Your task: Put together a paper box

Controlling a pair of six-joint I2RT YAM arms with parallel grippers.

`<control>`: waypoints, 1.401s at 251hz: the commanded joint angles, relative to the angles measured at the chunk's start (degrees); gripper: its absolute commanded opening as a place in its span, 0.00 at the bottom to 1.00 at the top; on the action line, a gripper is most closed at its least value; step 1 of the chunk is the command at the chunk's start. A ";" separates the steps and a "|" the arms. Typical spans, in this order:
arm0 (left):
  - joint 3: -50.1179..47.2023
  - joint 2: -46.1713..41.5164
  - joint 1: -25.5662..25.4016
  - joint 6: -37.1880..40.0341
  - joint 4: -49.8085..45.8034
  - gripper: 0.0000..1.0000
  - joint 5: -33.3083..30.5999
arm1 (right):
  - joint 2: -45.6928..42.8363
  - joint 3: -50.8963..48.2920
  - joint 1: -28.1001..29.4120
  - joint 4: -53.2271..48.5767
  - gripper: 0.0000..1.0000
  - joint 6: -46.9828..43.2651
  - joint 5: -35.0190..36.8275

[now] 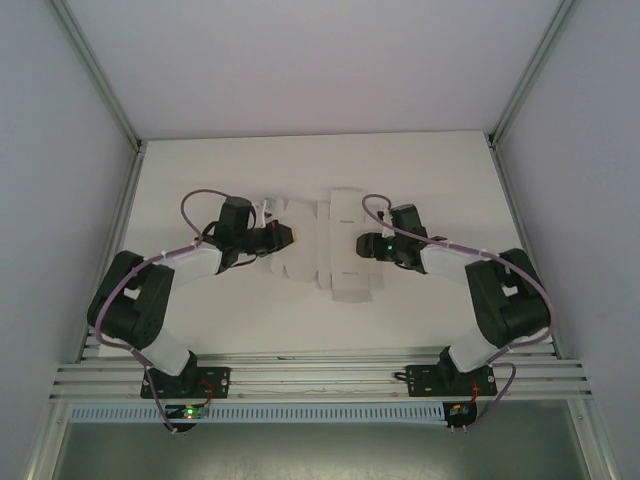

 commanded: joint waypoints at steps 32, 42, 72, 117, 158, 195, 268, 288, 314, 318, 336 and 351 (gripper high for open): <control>0.53 -14.32 -0.29 4.08 -5.08 0.00 -1.04 | -20.68 -4.01 -7.25 -3.04 0.80 -3.33 -12.17; -0.03 -17.05 -0.28 4.07 -5.16 0.00 -0.79 | -24.48 -5.39 -9.05 -2.65 0.81 -2.99 -13.91; -1.46 -24.79 -0.42 2.68 -5.36 0.00 0.06 | -34.52 -10.03 -11.69 1.42 0.87 -2.77 -22.30; -3.46 -34.13 -0.79 1.43 -5.01 0.00 1.59 | -42.38 -12.93 -12.01 7.86 0.88 3.05 -28.77; -7.05 -39.64 -1.05 -2.23 0.86 0.00 3.42 | -41.31 -13.18 -11.95 16.86 0.81 11.59 -35.67; -7.80 -43.55 -1.67 -1.45 0.01 0.00 2.47 | -37.79 -11.17 -11.88 18.69 0.75 13.91 -37.58; -9.42 -46.25 -1.76 -2.32 -0.10 0.00 -2.25 | -35.30 -9.54 -11.76 27.91 0.40 19.78 -42.56; -9.73 -45.94 -1.76 -2.67 1.16 0.00 -2.17 | -35.59 -9.71 -11.44 28.59 0.34 19.73 -43.28; -9.80 -45.88 -1.76 -2.68 1.61 0.00 -2.64 | -36.17 -9.58 -11.24 28.51 0.27 19.60 -43.43; -9.86 -45.85 -1.76 -2.68 1.59 0.00 -2.61 | -36.22 -9.62 -11.25 28.56 0.26 19.64 -43.39; -9.75 -45.79 -1.72 -2.81 1.50 0.00 -2.40 | -36.65 -9.50 -11.03 28.37 0.23 18.89 -43.62; -9.93 -45.85 -1.76 -3.13 1.72 0.00 -2.33 | -36.89 -9.47 -10.79 28.07 0.18 18.33 -43.49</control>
